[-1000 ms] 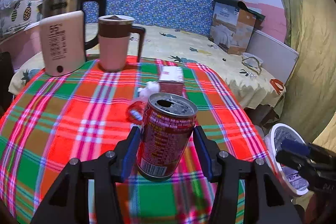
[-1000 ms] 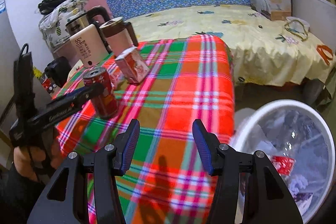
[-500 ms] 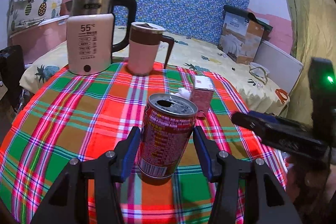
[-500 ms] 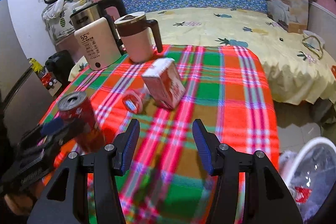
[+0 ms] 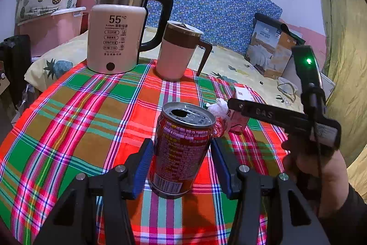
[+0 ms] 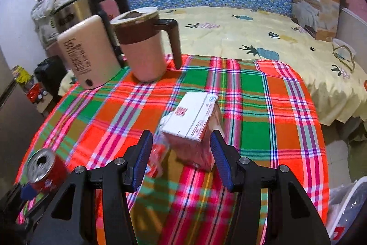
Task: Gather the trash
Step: 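Grasp the open red cola can with the left tool while the right tool grasps the small white-red juice carton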
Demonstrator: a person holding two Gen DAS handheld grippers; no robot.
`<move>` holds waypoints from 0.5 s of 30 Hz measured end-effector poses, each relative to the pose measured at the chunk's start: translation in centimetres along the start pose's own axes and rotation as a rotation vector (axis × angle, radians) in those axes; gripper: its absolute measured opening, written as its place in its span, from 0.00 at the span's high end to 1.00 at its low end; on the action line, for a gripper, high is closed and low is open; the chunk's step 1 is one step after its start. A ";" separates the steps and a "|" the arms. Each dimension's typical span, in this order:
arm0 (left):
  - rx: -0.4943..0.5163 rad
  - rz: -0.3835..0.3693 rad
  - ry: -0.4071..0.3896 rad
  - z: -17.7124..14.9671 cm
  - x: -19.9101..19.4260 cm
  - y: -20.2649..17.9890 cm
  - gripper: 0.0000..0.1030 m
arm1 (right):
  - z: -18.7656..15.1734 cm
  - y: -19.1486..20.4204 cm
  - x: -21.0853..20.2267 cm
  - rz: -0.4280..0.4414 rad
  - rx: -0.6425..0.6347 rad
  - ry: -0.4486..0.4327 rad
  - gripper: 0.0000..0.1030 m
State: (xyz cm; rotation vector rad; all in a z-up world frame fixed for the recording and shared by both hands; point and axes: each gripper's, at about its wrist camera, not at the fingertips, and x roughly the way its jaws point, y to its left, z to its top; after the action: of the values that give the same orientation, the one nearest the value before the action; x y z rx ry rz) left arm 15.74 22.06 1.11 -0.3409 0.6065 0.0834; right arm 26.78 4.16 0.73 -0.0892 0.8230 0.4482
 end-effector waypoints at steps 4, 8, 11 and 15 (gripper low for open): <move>0.005 -0.010 -0.001 0.0 0.2 -0.1 0.48 | 0.0 -0.5 -0.4 0.011 0.016 -0.007 0.56; 0.011 -0.012 0.001 0.0 0.1 -0.4 0.48 | -0.1 -1.2 -1.3 0.031 0.031 -0.017 0.58; 0.024 -0.010 0.003 -0.1 -0.1 -0.9 0.48 | -0.7 -1.9 -2.9 0.053 0.046 -0.025 0.63; 0.043 -0.022 0.002 -0.2 -0.5 -2.2 0.48 | -1.6 -2.7 -5.2 0.066 0.043 -0.046 0.63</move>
State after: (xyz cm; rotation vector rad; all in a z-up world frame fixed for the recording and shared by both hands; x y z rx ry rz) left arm 15.59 19.97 1.85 -0.3060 0.6060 0.0487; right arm 23.68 -0.47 3.12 -0.0114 0.7918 0.4931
